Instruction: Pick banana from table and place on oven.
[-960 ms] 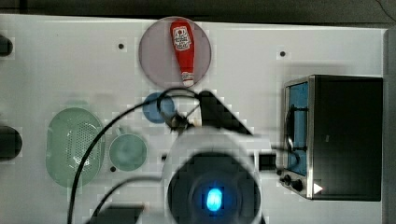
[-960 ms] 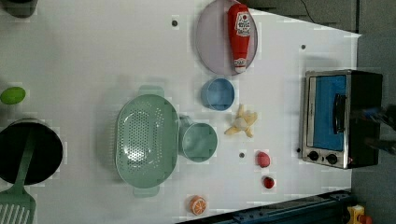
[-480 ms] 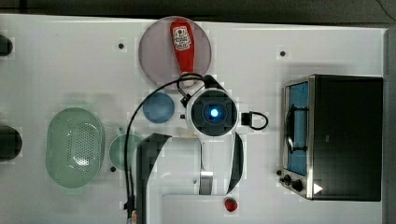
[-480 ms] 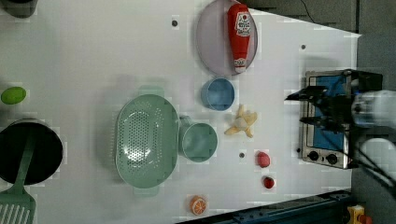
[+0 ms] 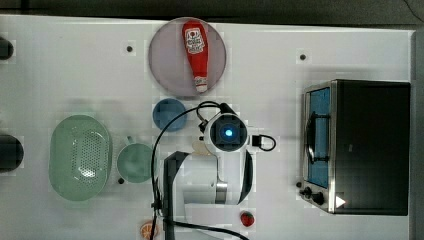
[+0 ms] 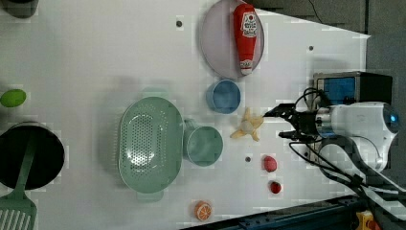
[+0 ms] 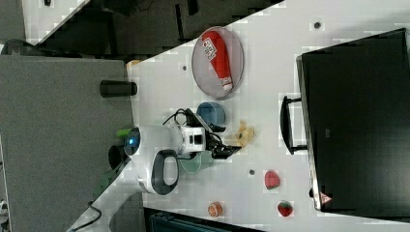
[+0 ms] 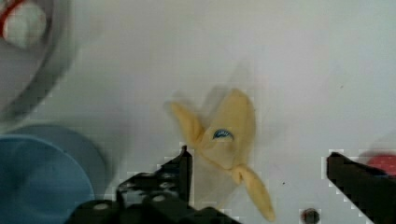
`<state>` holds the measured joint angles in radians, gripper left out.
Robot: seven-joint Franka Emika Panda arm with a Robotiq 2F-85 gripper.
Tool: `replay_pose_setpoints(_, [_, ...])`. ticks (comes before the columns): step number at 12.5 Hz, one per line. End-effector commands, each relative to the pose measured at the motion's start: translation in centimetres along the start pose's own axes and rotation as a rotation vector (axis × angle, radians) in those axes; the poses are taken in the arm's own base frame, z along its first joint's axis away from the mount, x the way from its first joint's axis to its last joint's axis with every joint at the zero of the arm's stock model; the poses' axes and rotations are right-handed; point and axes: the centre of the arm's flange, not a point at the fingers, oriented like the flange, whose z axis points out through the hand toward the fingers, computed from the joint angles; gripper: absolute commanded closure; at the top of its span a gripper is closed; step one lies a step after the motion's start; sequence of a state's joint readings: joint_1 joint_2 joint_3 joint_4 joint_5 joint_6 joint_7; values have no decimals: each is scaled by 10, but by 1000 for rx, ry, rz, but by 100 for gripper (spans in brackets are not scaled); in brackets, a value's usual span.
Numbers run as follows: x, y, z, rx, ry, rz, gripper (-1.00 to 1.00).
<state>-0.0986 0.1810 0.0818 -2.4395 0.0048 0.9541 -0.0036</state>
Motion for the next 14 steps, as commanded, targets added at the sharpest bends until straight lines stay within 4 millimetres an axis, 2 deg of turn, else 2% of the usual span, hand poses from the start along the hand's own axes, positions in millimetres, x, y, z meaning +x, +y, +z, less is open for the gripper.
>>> replay_pose_setpoints(1, [-9,-13,21,24,9,-32,-100])
replay_pose_setpoints(4, [-14,-19,51,36,10,-43,-100])
replay_pose_setpoints(6, [-12,-22,61,55,24,-42,-93])
replay_pose_setpoints(9, [-12,-23,65,70,36,-42,-18])
replay_pose_setpoints(12, [-12,-23,65,70,36,-42,48])
replay_pose_setpoints(14, [-11,-24,59,76,43,-43,53])
